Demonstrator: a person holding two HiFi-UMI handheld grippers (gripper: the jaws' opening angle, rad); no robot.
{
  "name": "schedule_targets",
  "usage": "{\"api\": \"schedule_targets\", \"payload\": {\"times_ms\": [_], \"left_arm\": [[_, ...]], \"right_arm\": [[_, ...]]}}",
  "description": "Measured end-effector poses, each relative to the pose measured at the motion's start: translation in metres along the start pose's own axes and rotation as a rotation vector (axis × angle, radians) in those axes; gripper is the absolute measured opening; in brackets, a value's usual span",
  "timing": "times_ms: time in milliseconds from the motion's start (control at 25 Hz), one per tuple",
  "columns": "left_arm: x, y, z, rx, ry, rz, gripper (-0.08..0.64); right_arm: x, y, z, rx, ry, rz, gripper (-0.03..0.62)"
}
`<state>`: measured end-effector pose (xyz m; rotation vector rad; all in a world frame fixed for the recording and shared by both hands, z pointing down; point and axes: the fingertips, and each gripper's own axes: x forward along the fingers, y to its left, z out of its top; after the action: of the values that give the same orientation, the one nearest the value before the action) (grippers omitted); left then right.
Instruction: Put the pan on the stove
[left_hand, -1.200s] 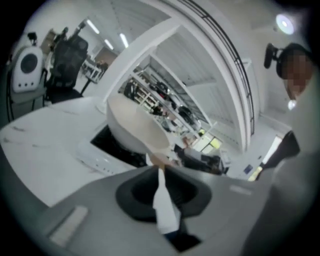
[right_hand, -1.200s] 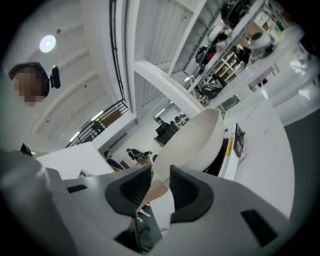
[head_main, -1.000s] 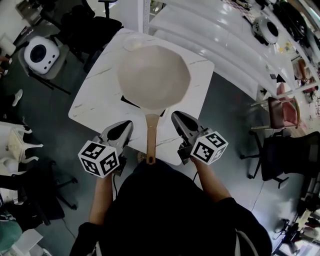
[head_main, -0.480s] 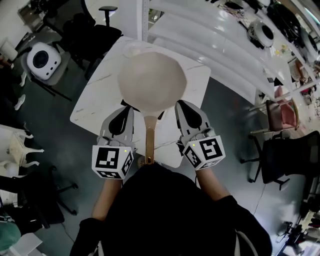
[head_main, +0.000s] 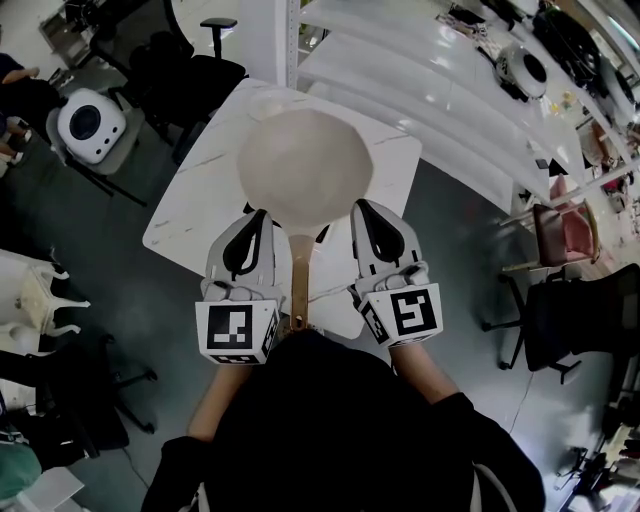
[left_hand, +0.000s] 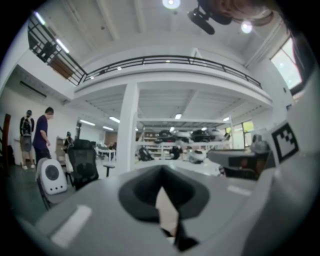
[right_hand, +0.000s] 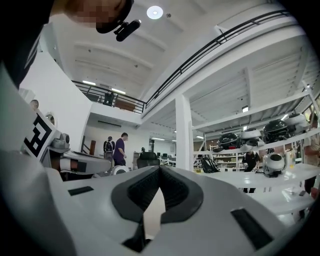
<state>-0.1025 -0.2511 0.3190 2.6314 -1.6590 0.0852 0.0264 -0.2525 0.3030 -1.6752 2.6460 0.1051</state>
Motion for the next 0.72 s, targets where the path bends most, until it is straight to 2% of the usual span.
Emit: {"api": "schedule_targets", "payload": {"times_ms": [720], "left_arm": [[0.004, -0.011, 0.004, 0.024, -0.013, -0.006, 0.008]], "right_arm": [[-0.008, -0.003, -0.007, -0.019, 0.013, -0.029, 0.02]]}}
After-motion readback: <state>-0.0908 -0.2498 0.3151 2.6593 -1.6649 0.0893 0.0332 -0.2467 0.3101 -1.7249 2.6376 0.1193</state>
